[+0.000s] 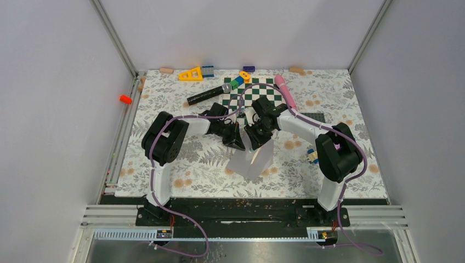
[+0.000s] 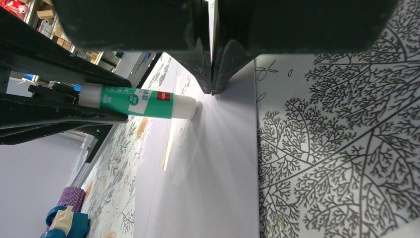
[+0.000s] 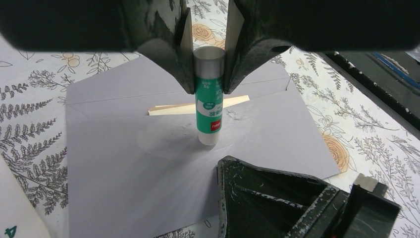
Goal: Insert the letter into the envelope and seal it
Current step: Paint the envelope at the center of the board.
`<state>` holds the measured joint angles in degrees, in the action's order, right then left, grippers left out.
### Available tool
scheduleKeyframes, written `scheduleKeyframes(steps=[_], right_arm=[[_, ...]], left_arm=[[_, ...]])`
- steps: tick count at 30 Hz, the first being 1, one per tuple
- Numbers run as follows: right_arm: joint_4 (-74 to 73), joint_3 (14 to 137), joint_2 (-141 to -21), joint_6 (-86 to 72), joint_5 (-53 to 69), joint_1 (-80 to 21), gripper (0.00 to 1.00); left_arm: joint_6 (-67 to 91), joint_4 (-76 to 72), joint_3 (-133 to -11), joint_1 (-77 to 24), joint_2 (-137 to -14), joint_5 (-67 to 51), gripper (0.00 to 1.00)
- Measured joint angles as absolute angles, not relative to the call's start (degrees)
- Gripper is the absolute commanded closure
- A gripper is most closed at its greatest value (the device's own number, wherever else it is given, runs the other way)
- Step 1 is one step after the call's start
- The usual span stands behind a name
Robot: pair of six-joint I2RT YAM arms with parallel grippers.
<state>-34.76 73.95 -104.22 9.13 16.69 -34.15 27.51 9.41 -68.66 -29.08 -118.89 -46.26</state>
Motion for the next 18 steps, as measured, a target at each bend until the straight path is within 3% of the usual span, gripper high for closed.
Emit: scheduleKeyframes(steps=[18], right_arm=[[-34.9,73.1,-104.2,10.3,20.7,-35.0,1.0]], left_arm=[[27.7,9.4,-68.7,-29.1,-118.9,-46.2,1.0]])
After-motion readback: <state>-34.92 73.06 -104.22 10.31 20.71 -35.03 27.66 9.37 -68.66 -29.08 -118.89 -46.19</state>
